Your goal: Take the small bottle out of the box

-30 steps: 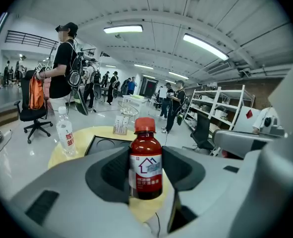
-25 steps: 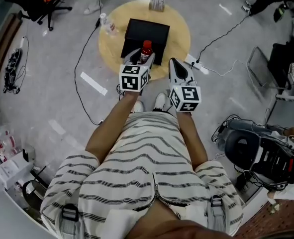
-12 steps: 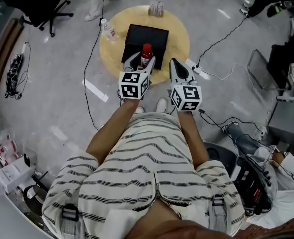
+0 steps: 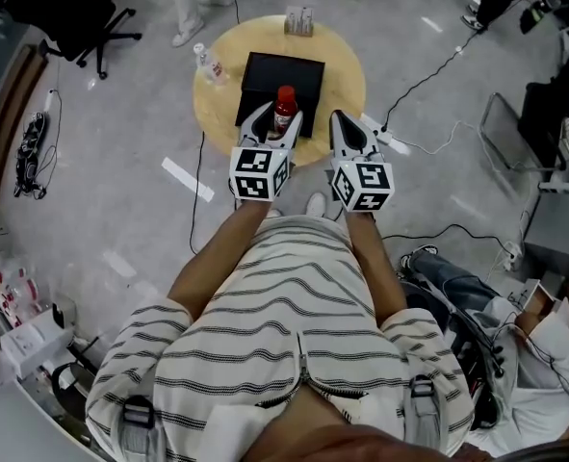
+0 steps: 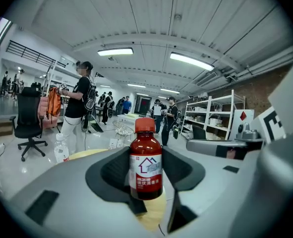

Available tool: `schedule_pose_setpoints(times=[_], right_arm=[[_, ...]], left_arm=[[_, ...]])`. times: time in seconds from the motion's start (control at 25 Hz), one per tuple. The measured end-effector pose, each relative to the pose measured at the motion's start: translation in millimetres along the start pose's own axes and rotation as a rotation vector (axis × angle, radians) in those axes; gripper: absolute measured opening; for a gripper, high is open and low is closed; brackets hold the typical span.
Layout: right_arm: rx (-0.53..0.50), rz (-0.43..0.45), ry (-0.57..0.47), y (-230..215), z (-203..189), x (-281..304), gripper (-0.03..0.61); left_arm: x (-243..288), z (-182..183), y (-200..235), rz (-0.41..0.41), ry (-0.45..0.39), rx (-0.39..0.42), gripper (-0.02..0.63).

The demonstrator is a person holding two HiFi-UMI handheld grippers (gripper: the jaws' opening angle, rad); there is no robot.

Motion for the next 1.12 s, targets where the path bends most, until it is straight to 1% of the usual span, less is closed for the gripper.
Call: schedule_pose_setpoints(times=[0.32, 0.8, 1.12], right_arm=[[0.000, 0.000, 0.001, -7.7, 3.2, 2.4, 0.017], [-0.018, 0.017, -0.017, -13.1, 10.6, 3.8, 0.017], [-0.019, 0.017, -0.018, -14.6, 10.2, 0.3, 0.017]], left_arm=[[1.0, 5.8, -4.3, 0.003, -0.039, 0.031, 0.217], [3.8, 7.6, -2.7, 0.035, -0.069, 0.063, 0.218], [1.1, 9.6, -3.3, 0.052, -0.084, 0.068, 0.218]])
Point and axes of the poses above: the fingertips, and each gripper's own axes: x forward along the fingers, y to its left, z out of its top, the point moved 5 cm from there along -x, backward along the fingers, and after that the axes turned 7 degrees about x, right-handed, at the moved point
